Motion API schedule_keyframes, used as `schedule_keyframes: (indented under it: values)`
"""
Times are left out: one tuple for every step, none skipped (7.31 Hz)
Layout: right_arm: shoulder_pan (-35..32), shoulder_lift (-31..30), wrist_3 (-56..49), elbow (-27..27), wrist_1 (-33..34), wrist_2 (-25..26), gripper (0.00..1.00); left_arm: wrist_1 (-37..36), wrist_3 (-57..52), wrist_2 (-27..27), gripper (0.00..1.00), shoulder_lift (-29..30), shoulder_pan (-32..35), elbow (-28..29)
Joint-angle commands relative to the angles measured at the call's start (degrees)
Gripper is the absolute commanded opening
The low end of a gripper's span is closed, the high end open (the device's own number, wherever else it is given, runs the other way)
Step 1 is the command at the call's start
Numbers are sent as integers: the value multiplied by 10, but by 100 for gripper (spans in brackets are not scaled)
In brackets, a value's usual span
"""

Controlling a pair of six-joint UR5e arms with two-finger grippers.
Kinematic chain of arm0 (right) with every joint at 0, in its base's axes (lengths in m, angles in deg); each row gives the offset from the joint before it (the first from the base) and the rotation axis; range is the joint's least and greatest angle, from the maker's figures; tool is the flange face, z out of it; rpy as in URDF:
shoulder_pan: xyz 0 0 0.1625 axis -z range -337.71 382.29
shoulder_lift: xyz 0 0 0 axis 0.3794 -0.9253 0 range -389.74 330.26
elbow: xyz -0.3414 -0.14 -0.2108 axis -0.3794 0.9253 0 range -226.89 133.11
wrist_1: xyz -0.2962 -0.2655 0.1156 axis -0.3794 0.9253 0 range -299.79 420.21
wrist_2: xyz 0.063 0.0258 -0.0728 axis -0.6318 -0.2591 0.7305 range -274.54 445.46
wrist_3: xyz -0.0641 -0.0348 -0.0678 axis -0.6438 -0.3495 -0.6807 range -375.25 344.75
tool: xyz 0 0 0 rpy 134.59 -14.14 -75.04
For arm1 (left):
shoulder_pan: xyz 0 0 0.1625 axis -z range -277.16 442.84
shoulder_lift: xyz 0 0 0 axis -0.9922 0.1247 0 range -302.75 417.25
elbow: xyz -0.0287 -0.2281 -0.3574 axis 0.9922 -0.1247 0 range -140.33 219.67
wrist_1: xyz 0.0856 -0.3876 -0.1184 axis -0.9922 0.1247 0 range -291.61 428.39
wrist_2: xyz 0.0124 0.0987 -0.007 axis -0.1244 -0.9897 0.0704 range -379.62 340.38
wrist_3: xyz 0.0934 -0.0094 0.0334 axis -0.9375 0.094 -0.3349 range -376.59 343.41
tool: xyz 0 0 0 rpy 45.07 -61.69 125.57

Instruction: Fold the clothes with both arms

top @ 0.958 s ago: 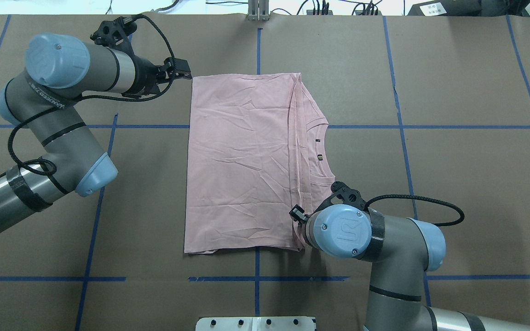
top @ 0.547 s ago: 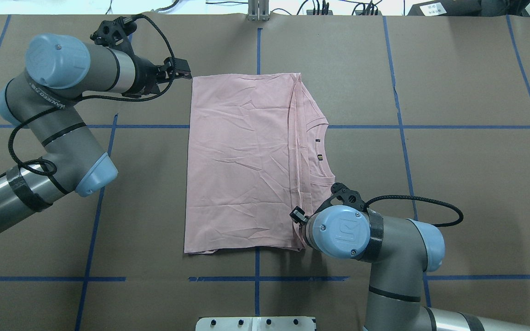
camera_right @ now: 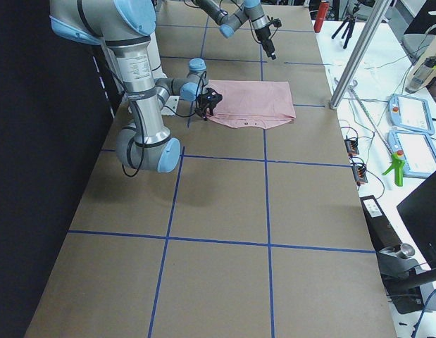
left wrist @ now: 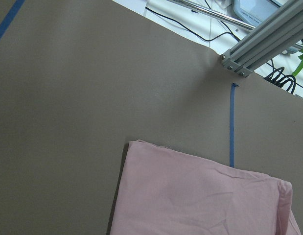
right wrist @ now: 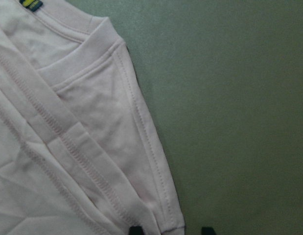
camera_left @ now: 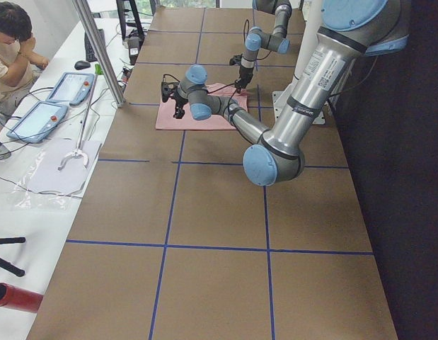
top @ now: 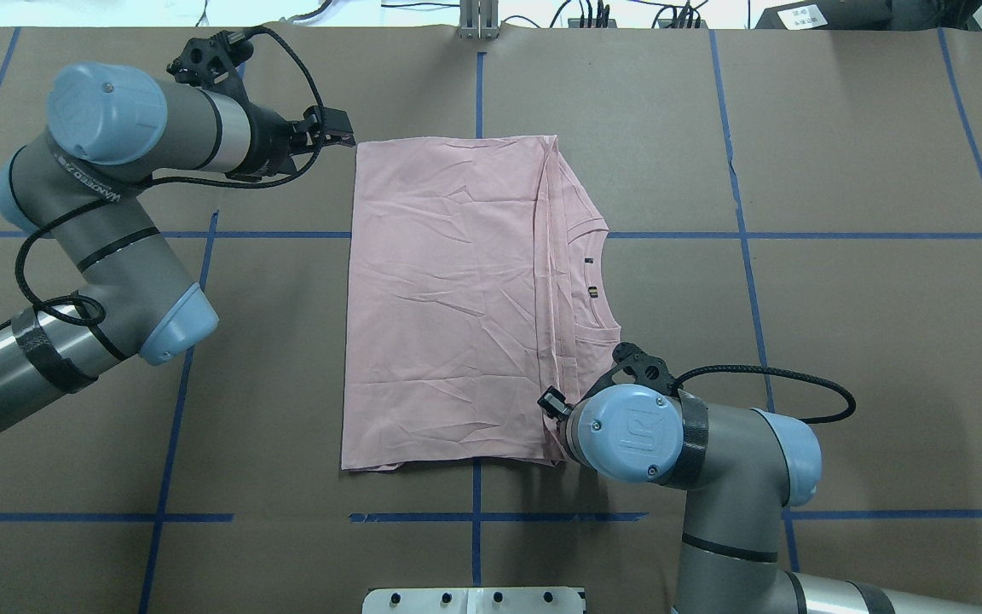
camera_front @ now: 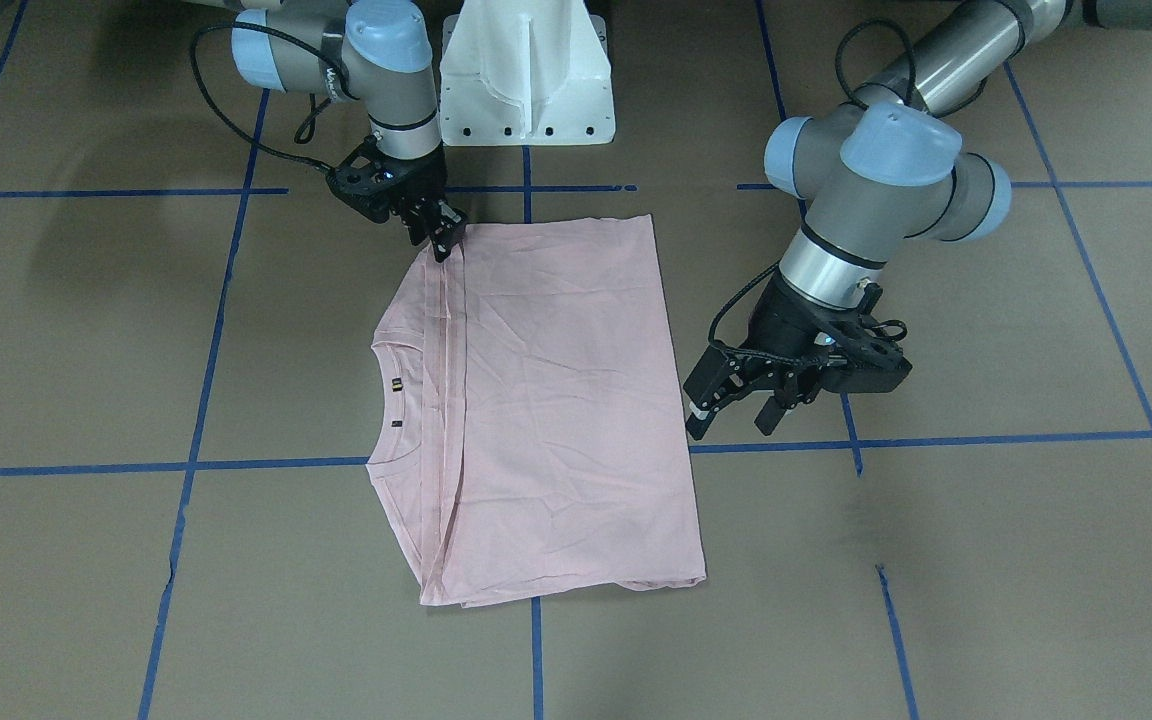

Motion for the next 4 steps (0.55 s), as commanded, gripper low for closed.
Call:
schedule_keyframes:
  values:
    - [0,0,0,1,-1,-1,0,0,0,0,100,0,0,-1]
    - [0,1,0,0,0,0,0,0,0,0,100,0,0,-1]
    - [-2,3,0,-1,0,0,0,0,0,0,100,0,0,-1]
    - [-2,2,0,0,0,1,0,0,0,0,100,0,0,-1]
